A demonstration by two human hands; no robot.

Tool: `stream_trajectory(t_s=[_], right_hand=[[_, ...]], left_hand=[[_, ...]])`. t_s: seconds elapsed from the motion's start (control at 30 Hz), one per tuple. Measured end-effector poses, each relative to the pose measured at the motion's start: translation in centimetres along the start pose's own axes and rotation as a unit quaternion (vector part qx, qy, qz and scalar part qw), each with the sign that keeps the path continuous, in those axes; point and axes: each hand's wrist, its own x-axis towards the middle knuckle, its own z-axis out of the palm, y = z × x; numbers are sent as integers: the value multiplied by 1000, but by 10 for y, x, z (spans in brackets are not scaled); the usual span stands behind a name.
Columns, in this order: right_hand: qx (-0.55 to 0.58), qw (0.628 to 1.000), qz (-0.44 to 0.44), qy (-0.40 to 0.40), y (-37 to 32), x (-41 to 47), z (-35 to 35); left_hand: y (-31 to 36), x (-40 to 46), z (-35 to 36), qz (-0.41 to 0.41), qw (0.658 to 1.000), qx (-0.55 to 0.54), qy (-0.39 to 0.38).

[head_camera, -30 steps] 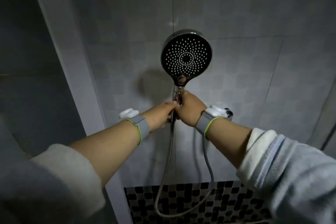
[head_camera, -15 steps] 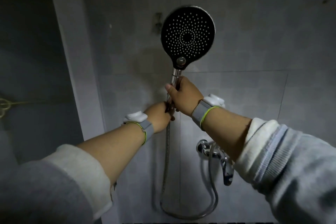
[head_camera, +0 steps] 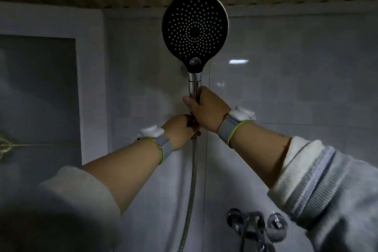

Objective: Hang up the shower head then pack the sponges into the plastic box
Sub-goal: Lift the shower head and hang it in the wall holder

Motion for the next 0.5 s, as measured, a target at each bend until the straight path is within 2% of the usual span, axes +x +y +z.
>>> stream_trajectory(t_s=[0.13, 0.27, 0.5], right_hand=[[7, 998, -52, 17, 2, 29, -8], [3, 996, -91, 24, 1, 52, -19], [-16, 993, -116, 23, -5, 84, -29]], left_hand=[[-2, 23, -14, -21, 998, 55, 3], [3, 38, -23, -35, 998, 48, 30], [10, 61, -41, -28, 995, 76, 55]])
